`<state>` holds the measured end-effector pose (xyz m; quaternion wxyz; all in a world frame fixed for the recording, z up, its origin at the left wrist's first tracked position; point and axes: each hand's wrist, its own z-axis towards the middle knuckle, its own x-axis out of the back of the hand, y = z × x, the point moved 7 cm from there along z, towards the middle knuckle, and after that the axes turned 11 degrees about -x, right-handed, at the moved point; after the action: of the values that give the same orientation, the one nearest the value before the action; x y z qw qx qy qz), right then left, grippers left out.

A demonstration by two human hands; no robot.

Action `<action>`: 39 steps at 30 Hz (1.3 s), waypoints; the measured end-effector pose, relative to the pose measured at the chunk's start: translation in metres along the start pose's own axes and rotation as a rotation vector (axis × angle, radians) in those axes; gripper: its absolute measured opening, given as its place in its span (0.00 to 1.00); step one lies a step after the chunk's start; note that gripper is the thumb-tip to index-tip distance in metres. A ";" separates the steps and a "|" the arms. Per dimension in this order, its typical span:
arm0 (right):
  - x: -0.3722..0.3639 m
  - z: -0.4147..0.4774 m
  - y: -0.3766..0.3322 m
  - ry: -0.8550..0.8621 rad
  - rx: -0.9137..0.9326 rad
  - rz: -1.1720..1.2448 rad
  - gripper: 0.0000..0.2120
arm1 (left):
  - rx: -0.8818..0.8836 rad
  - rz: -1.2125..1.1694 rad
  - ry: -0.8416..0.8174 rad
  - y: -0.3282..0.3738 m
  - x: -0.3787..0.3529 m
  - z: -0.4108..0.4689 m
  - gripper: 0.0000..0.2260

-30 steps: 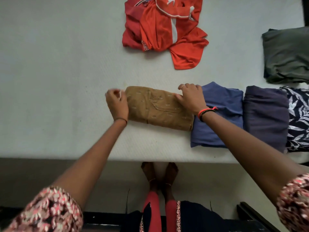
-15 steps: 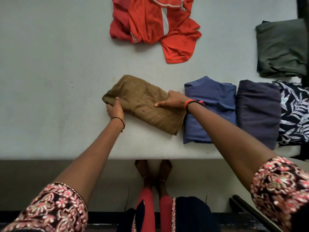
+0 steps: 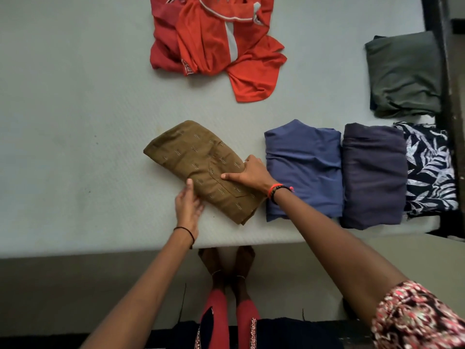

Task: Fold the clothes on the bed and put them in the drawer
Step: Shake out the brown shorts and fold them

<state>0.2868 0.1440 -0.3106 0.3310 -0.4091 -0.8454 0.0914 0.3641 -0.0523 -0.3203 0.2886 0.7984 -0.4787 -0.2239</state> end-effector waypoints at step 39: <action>0.032 -0.179 -0.009 -0.418 -0.135 0.896 0.23 | -0.106 0.068 -0.301 0.152 -0.068 -0.053 0.27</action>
<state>0.3805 0.1415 -0.1547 0.0554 -0.7255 -0.6390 0.2496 0.2712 -0.0358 -0.1729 0.2627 0.7228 -0.5309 -0.3560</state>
